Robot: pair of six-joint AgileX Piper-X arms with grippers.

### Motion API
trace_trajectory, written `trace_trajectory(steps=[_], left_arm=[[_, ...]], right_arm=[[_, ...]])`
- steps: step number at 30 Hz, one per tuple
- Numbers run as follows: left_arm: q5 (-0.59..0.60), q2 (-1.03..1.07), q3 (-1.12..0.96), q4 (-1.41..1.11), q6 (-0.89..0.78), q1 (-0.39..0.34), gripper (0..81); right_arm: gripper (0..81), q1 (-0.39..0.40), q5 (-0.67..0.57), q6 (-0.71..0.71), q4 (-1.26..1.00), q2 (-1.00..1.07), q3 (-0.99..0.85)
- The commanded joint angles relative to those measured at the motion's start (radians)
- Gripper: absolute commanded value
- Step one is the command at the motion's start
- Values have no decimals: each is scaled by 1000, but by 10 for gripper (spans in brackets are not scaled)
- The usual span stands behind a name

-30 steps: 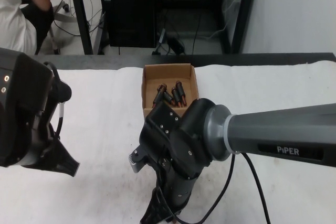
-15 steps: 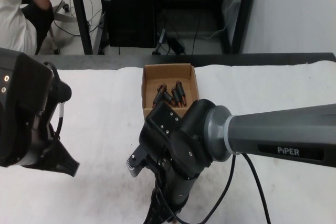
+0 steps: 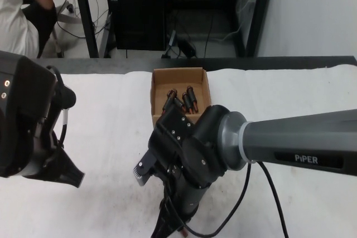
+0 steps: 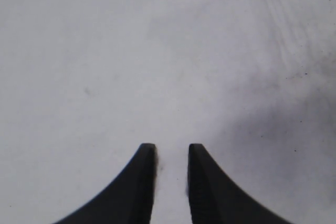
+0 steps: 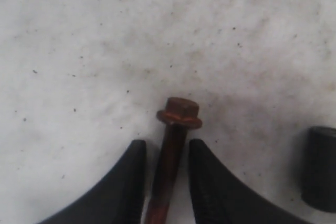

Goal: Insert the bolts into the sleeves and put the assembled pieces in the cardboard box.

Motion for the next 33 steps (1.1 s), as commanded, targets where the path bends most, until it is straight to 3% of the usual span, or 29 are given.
trace_trajectory(steps=[1,17,19,22,33], left_arm=[[-16,-12,-10,3,-7,3,220],[-16,-12,-10,3,-7,3,220],[-16,-12,-10,3,-7,3,220],[-16,-12,-10,3,-7,3,220],[17,-12,-10,62,-7,3,220]], right_arm=[[269,-29,0,-12,-20,3,0],[262,-46,0,-38,-20,3,0],[206,-46,0,-38,-20,3,0],[18,-46,0,-38,-20,3,0],[8,-73,0,52,-75,-72,-49]])
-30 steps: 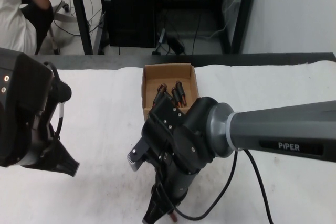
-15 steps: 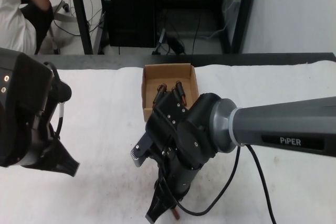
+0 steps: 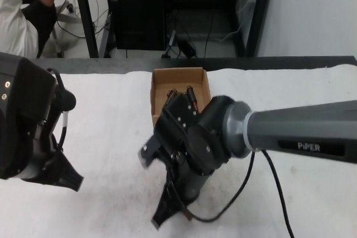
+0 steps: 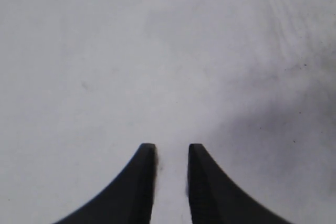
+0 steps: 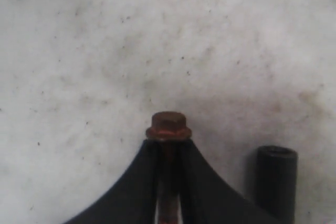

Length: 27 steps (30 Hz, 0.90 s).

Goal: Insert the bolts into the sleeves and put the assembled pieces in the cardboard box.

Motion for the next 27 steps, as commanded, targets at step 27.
trace_trajectory(steps=[27], left_arm=[[704,422,-522,19,-90,-366,222]], right_arm=[[8,-685,-376,2,227,-371,-19]])
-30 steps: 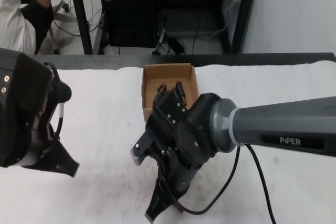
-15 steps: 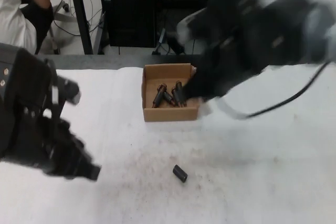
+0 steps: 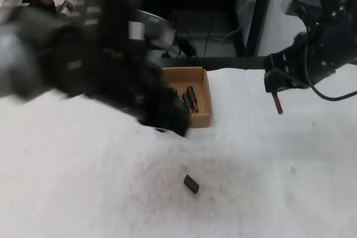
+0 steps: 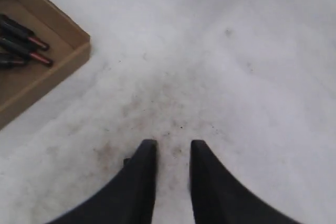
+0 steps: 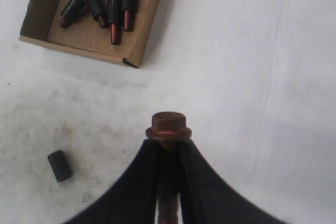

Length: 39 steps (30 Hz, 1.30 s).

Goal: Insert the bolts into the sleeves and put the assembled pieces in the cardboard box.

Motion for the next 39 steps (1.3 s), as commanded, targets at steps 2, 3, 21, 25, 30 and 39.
trace_trajectory(steps=[2,3,21,25,30,39], left_arm=[[-88,90,-120,113,169,-46,260],[-139,121,-149,148,241,-56,292],[-165,304,-208,319,1048,-120,393],[-163,339,-208,321,1085,-120,393],[-220,396,-211,316,1125,-120,393],[-317,441,-218,241,1154,-105,393]], right_arm=[[8,-11,-80,-67,38,-22,15],[8,-6,-90,-68,38,-21,18],[8,-6,-261,-152,-48,-21,153],[8,-6,-283,-150,-75,-21,175],[8,-6,-283,-150,-76,-21,184],[8,-6,-283,-150,-76,-21,184]])
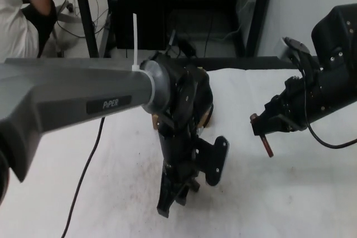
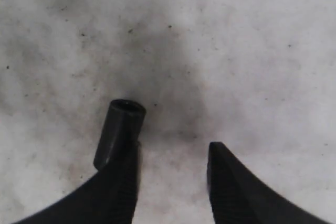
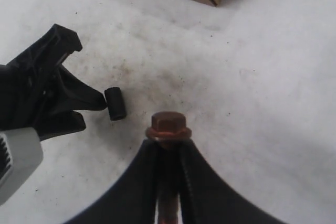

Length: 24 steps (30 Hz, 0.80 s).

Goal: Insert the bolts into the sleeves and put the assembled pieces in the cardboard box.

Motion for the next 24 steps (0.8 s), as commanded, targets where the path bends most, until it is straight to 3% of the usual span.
trace_trajectory(steps=[1,8,17,24], left_arm=[[-27,8,-19,-46,7,9,393],[-43,-1,-80,6,-5,5,393],[104,-2,-142,33,-1,5,393],[94,33,-142,50,51,8,393]], right_arm=[[8,2,-17,-8,-7,-17,-1],[8,2,-17,-8,-7,-17,-1],[8,2,-17,-8,-7,-17,-1],[8,2,-17,-8,-7,-17,-1]])
